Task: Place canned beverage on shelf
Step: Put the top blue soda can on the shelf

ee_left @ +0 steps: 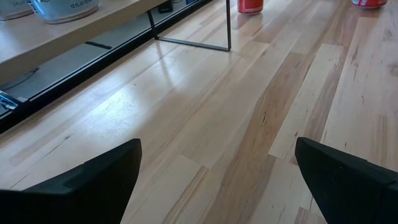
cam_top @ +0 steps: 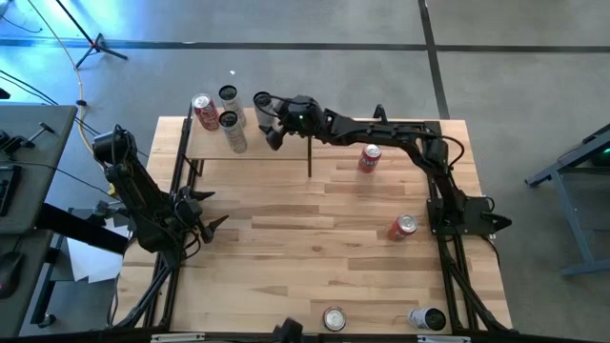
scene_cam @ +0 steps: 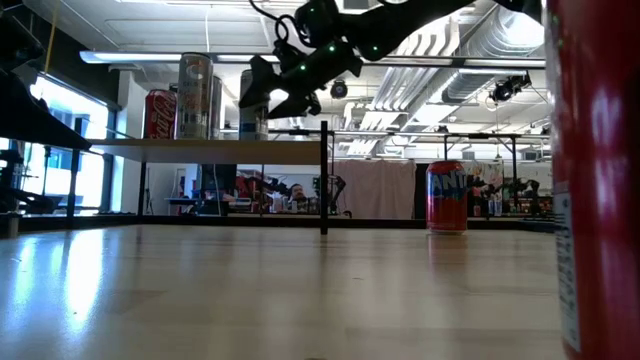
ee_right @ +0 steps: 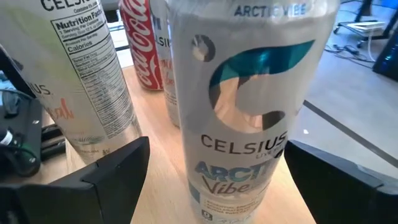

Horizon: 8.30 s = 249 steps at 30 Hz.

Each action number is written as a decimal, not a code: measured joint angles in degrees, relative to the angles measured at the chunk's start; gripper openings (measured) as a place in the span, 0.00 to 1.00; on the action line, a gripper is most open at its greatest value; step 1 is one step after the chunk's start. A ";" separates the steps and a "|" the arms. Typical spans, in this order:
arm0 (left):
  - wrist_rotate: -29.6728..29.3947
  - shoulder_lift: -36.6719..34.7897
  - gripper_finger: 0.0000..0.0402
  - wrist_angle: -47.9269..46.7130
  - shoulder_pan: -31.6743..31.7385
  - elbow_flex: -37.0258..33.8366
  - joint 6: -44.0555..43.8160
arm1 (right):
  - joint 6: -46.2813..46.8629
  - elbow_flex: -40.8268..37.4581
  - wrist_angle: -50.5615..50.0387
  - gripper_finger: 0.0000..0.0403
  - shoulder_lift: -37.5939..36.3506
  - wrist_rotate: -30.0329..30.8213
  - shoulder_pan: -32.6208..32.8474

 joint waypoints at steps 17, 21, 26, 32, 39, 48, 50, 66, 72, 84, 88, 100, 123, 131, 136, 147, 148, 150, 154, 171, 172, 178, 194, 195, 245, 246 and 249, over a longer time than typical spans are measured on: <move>0.00 0.00 1.00 0.00 0.00 0.02 0.02 | -2.68 0.00 0.91 0.89 0.00 -4.13 -2.56; 0.00 0.01 1.00 0.00 0.02 0.00 0.02 | -2.88 0.00 2.44 0.89 0.21 -6.22 -2.98; 0.00 0.01 1.00 -0.01 0.01 0.00 0.00 | -2.17 0.02 2.68 0.89 1.20 -6.91 -3.40; 0.00 0.00 1.00 0.00 0.02 0.00 0.02 | -0.83 0.00 3.65 0.77 1.91 -9.03 -3.82; 0.00 0.01 1.00 -0.02 0.01 0.00 0.01 | -0.70 0.00 4.07 0.57 1.92 -8.99 -3.47; 0.00 0.00 1.00 -0.01 0.00 0.00 0.01 | 3.71 0.00 4.26 0.57 1.92 -4.76 -2.78; 0.00 -0.01 1.00 -0.01 0.01 0.00 0.00 | 4.45 0.00 4.21 0.57 1.93 -1.96 -2.23; 0.00 0.00 1.00 -0.02 0.01 0.00 0.02 | 7.90 0.00 3.55 0.58 2.03 14.46 2.34; 0.00 -0.01 1.00 0.00 0.00 0.00 0.00 | 8.90 0.00 3.48 0.59 2.08 18.48 3.36; 0.00 0.00 1.00 0.00 0.01 0.01 0.00 | 8.27 0.02 4.34 0.78 2.01 19.76 4.09; 0.00 -0.01 1.00 -0.01 0.01 0.00 0.00 | 7.82 0.02 4.42 0.82 2.01 19.66 4.41; 0.00 -0.01 1.00 0.00 0.02 0.00 -0.02 | 3.66 0.02 4.13 0.95 2.01 16.74 4.24; 0.00 0.01 1.00 0.00 0.01 0.01 -0.01 | 3.82 0.02 -2.64 0.99 2.01 16.65 3.95; 0.00 -0.01 1.00 -0.02 0.01 0.00 0.01 | 3.81 0.02 -6.70 0.99 1.99 13.84 3.58; 0.00 0.00 1.00 0.00 0.02 0.00 0.00 | 4.01 0.02 -9.72 0.99 1.88 12.54 3.06; 0.00 0.01 1.00 -0.02 0.01 0.00 -0.02 | 5.68 0.01 -14.55 0.99 -0.57 14.30 1.21; 0.00 0.01 1.00 -0.01 0.00 0.00 0.03 | 6.15 0.00 -14.69 0.99 -0.57 14.71 1.02; 0.00 0.01 1.00 -0.02 0.02 0.00 0.00 | 6.84 0.02 -15.43 0.99 -0.57 15.20 0.61; 0.00 0.01 1.00 0.00 0.00 0.01 0.00 | 8.33 0.01 -16.88 0.99 -0.57 15.27 -0.18; 0.00 0.01 1.00 -0.01 0.00 0.01 0.02 | 10.40 0.01 -17.36 0.93 -0.57 20.53 -0.25; 0.00 0.01 1.00 -0.02 0.00 0.00 0.00 | 10.69 0.02 -17.35 0.92 -0.57 21.03 -0.25; 0.00 0.01 1.00 -0.02 0.02 0.01 -0.01 | 10.83 0.01 -16.08 0.85 -0.57 22.82 -0.25; 0.00 0.01 1.00 -0.01 0.00 0.00 0.00 | 8.91 0.01 -10.84 0.65 -0.52 21.88 -0.22; 0.00 0.01 1.00 0.00 0.00 0.00 0.00 | 8.91 0.00 -10.84 0.65 -0.50 21.87 -0.22; 0.00 0.00 1.00 -0.02 0.01 0.00 0.02 | 13.81 0.02 -17.79 0.65 -0.48 12.45 5.42; 0.00 0.00 1.00 -0.01 0.01 0.00 0.01 | 13.58 0.02 -17.78 0.65 -0.48 12.17 5.65; 0.00 0.01 1.00 -0.02 0.02 0.02 0.01 | 13.21 0.02 -17.30 0.65 -0.48 11.70 6.08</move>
